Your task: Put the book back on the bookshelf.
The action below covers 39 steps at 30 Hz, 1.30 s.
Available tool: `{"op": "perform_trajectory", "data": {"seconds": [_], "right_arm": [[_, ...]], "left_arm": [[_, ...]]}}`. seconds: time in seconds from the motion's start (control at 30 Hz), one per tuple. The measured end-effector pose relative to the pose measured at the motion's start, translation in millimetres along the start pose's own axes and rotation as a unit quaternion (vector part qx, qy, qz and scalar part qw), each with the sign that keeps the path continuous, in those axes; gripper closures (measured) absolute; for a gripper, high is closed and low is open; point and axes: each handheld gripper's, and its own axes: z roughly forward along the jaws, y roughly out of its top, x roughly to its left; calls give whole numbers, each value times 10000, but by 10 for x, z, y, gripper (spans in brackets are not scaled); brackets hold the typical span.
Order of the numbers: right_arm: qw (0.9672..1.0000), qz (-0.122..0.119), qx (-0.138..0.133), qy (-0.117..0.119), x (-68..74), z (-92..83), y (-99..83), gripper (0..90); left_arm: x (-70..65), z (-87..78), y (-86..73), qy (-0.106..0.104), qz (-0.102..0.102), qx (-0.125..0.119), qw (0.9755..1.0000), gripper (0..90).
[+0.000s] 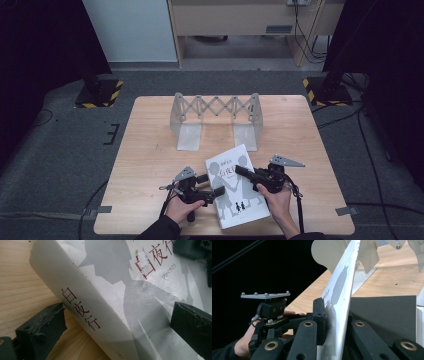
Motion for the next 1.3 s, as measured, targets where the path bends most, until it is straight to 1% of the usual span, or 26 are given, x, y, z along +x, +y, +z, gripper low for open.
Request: {"op": "perform_trajectory", "data": {"seconds": [0.03,0.07,0.1,0.13,0.17,0.33,0.37,0.4,0.5,0.6,0.67,0.7,0.73,0.77,0.83,0.87,0.9,0.93,0.97,1.03,1.07,1.13,1.2,1.3], "right_arm": [[10000,-11,2,23,2,-2,2,816],[10000,-35,0,83,6,-5,5,817],[9998,-94,17,158,23,1,11,818],[9997,-151,45,187,44,5,25,818],[9997,-151,45,187,44,5,25,818],[9999,4,86,117,-29,21,6,797],[9999,-64,119,-20,-50,35,-8,766],[9999,-64,119,-20,-50,35,-8,766],[9992,-271,199,-235,-64,61,-31,705],[9979,-428,312,-385,-91,82,-57,648],[9965,-540,399,-494,-113,90,-78,608],[9950,-618,490,-611,-133,96,-91,571],[9946,-621,512,-656,-137,99,-96,560],[9946,-621,512,-656,-137,99,-96,560],[9940,-610,600,-686,-157,99,-103,546],[9934,-644,626,-710,-169,89,-110,512],[9934,-644,626,-710,-169,89,-110,512],[9926,-726,640,-739,-177,79,-113,493],[9926,-726,640,-739,-177,79,-113,493],[9914,-756,703,-801,-188,65,-113,457],[9880,-891,760,-1011,-210,36,-117,422],[9874,-883,786,-1048,-221,22,-118,422],[9856,-917,848,-1137,-263,-16,-129,421],[9855,-850,848,-1195,-305,-34,-170,416]], "left_arm": [[12,7,-5,-162,-108,65,9998,0],[0,27,-15,-359,-153,135,9991,0],[-15,34,-19,-417,-167,145,9989,0],[-16,32,-18,-427,-178,149,9988,0],[-12,32,-19,-436,-189,146,9988,0],[1,56,-28,-348,-227,170,9990,0],[5,62,-32,-329,-242,175,9990,0],[11,68,-34,-317,-259,189,9990,0],[29,86,-46,-287,-323,214,9988,3],[33,111,-64,-239,-365,214,9988,6],[40,128,-83,-222,-432,225,9986,8],[45,137,-90,-211,-510,262,9981,9],[50,143,-91,-200,-545,305,9978,10],[54,153,-94,-197,-625,371,9972,10],[48,159,-94,-193,-628,381,9971,12],[44,163,-94,-175,-617,387,9972,14],[44,163,-94,-175,-617,387,9972,14],[44,165,-94,-165,-601,393,9973,15],[44,165,-94,-165,-601,393,9973,17],[39,167,-95,-148,-607,395,9973,22],[35,167,-95,-113,-605,403,9973,35],[28,167,-95,-64,-590,409,9974,38],[25,166,-95,-21,-588,412,9974,54],[32,158,-96,9,-608,411,9973,78]]}}
